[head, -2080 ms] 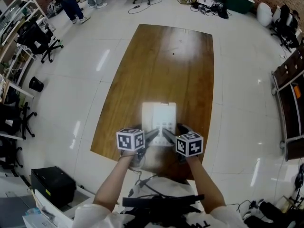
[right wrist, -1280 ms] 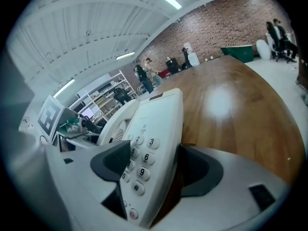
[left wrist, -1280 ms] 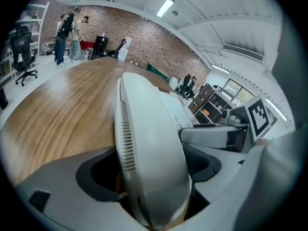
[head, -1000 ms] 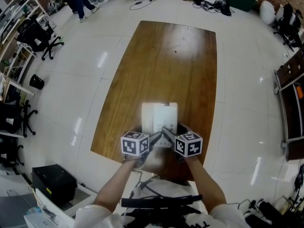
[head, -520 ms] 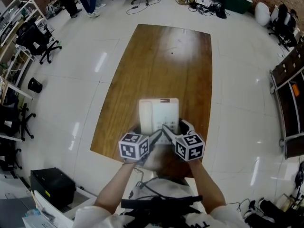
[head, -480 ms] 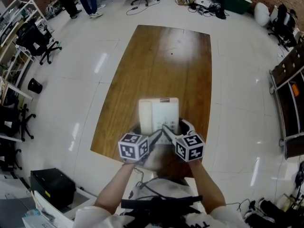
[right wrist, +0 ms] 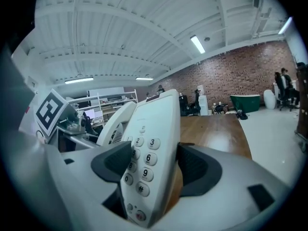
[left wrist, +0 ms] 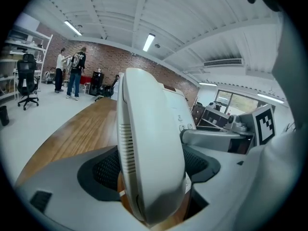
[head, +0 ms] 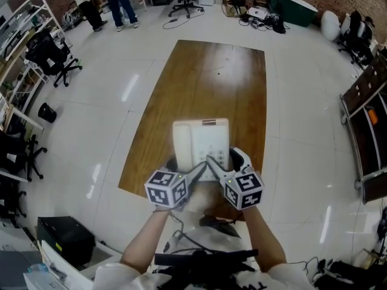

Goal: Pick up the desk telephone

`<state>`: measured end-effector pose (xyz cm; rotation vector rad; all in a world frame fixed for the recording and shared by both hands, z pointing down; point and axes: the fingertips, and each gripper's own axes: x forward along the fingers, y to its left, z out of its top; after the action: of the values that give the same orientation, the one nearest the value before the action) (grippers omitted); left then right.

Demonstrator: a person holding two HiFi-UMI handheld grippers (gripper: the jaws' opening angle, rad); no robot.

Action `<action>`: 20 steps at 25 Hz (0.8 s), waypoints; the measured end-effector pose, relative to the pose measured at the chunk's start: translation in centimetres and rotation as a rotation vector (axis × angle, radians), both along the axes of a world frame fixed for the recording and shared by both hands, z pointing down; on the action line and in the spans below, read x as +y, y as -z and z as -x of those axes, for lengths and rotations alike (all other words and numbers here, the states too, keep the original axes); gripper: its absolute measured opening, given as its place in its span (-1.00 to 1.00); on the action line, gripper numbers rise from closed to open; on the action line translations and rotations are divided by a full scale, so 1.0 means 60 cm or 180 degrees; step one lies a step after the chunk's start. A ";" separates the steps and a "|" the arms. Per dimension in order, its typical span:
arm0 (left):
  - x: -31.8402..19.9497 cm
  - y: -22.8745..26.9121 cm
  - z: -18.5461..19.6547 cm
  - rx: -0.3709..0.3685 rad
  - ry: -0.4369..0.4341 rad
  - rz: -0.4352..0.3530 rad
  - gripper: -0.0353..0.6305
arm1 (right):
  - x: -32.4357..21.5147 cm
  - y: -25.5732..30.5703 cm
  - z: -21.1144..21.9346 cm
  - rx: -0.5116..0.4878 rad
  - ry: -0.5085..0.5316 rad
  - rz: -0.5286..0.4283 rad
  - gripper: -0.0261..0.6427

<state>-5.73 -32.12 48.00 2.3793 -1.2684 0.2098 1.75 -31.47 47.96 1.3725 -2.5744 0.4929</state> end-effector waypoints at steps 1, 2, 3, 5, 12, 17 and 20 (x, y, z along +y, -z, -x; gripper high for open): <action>0.004 0.009 0.000 0.0010 0.0001 -0.0041 0.27 | 0.004 0.010 0.000 0.0008 0.0002 -0.0049 0.02; 0.007 0.019 0.000 0.0015 0.0002 -0.0082 0.27 | 0.007 0.019 0.001 0.0012 0.0003 -0.0097 0.02; 0.011 0.029 0.000 0.0017 0.0003 -0.0126 0.27 | 0.011 0.029 0.001 0.0012 0.0001 -0.0144 0.02; 0.018 0.050 -0.001 0.0016 0.0006 -0.0216 0.27 | 0.018 0.050 0.000 0.0003 -0.0005 -0.0235 0.02; 0.052 0.123 -0.004 0.0064 -0.0012 -0.0537 0.26 | 0.053 0.127 -0.002 0.0019 -0.0048 -0.0586 0.02; 0.079 0.170 -0.012 0.0076 -0.0047 -0.0737 0.26 | 0.082 0.174 -0.010 0.0031 -0.0106 -0.0803 0.01; 0.091 0.189 -0.018 0.0097 -0.0072 -0.0827 0.26 | 0.095 0.194 -0.016 0.0042 -0.0148 -0.0901 0.01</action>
<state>-4.64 -26.68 36.63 2.6037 -1.3250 0.0150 2.71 -25.76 36.33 1.5172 -2.6860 0.1269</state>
